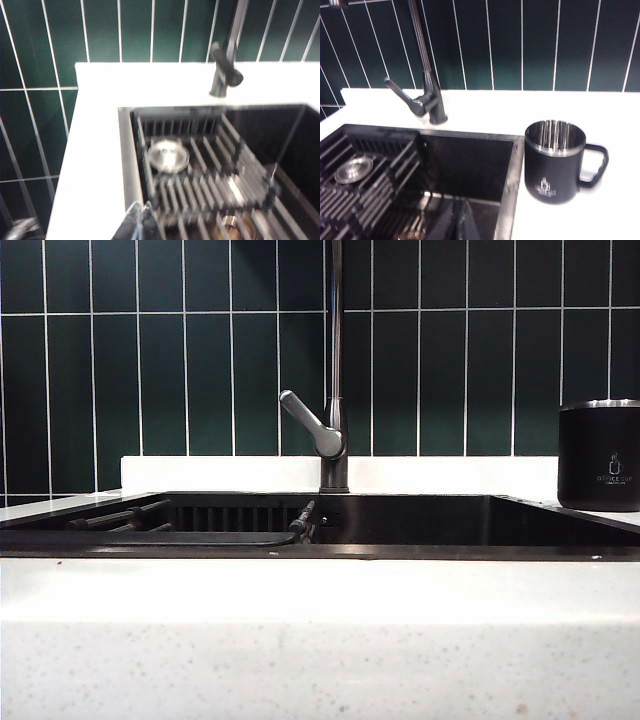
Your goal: Pick up the mug next to the sink, go to the faucet to get some water, pour the water into the sink, and finally put the mug back to its place.
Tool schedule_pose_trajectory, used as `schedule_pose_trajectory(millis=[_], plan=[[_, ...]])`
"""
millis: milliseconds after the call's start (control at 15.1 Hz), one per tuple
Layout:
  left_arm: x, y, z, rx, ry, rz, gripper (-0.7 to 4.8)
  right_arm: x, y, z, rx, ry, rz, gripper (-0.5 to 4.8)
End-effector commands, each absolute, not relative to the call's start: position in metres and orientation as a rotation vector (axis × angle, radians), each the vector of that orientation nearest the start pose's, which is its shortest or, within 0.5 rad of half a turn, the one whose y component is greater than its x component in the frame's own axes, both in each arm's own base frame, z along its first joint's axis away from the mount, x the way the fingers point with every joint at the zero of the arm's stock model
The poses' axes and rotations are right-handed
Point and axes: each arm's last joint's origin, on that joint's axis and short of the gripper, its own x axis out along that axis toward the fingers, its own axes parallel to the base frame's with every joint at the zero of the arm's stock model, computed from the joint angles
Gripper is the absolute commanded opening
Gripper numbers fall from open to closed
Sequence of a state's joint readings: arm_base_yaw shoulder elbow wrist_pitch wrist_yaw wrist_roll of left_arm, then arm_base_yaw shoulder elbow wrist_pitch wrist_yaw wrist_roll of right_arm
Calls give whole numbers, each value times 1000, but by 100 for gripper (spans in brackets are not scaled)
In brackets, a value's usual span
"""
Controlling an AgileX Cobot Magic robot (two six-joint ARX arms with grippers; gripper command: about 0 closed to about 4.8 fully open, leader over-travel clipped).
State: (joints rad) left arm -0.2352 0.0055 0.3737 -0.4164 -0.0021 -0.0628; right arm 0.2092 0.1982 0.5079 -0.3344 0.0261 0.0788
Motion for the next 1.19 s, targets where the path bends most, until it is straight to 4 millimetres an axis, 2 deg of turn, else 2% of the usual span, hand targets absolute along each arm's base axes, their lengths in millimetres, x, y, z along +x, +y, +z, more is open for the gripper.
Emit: schedule_pose_trajectory(millis=[66, 199, 530, 794, 993, 1191], plan=[[66, -13, 236, -105, 26, -123, -6, 73, 15, 278, 77, 16, 177, 8], [69, -11, 229, -100, 43, -35, -5, 77, 15, 272, 78, 8, 162, 8], [85, -15, 198, -128, 18, -37, -5, 90, 13, 245, 78, 6, 17, 8], [85, -15, 195, -123, 46, -36, -5, 89, 14, 242, 78, 36, 31, 8], [85, -15, 196, -72, 24, -41, -5, 91, 14, 240, -2, 30, 29, -4], [85, -18, 196, -3, 23, -134, -5, 90, 14, 225, -4, -19, 26, -4]])
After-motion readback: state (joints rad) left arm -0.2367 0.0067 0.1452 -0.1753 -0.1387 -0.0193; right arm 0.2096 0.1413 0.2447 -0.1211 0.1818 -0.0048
